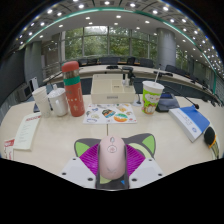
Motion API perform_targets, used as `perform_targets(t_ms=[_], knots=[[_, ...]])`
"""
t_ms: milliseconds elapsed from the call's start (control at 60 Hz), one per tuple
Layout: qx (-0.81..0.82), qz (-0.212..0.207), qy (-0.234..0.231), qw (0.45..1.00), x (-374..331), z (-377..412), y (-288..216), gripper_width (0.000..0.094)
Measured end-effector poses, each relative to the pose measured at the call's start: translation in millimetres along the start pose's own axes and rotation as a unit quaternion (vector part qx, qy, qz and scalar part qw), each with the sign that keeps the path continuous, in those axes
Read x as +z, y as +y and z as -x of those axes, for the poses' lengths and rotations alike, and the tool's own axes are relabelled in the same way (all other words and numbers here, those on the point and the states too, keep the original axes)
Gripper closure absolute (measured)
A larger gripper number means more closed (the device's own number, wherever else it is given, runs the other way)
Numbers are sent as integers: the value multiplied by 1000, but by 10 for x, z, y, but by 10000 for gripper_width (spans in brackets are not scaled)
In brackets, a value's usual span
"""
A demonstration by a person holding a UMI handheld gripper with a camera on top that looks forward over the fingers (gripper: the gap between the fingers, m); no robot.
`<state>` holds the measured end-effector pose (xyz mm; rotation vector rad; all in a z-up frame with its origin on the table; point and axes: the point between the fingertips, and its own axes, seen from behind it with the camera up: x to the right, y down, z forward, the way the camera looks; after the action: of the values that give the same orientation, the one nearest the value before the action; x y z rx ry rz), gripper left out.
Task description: Arrange mouse
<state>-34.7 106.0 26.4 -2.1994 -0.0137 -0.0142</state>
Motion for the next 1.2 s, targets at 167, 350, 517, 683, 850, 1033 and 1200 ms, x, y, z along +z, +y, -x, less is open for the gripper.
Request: perform_targets(t_ms=[167, 350, 517, 683, 850, 1033, 1200], knots=[[20, 31, -4, 999, 187, -67, 308, 524], [11, 45, 2, 999, 69, -49, 368, 94], [-10, 30, 34, 999, -564, -20, 168, 80], [-31, 6, 42, 999, -1625, 225, -10, 83], [-37, -20, 42, 998, -2687, 501, 7, 80], [-37, -36, 56, 997, -3668, 599, 244, 84], [-35, -41, 56, 997, -4274, 676, 530, 84]])
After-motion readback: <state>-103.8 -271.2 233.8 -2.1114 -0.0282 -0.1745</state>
